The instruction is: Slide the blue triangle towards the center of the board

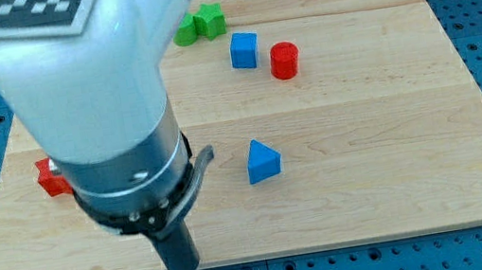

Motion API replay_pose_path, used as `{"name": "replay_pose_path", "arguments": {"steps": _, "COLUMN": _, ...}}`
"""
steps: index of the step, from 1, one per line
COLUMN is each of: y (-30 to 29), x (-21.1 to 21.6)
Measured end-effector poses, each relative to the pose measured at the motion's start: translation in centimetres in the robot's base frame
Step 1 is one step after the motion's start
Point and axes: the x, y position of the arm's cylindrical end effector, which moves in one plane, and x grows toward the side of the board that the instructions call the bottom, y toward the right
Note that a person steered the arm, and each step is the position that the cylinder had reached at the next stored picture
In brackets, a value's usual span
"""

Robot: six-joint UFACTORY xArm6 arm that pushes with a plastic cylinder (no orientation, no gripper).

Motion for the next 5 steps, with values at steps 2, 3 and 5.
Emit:
{"name": "replay_pose_path", "arguments": {"steps": 2, "y": 5.0, "x": -0.3}}
{"name": "replay_pose_path", "arguments": {"steps": 3, "y": 7.1, "x": -1.0}}
{"name": "replay_pose_path", "arguments": {"steps": 5, "y": 12.9, "x": -4.0}}
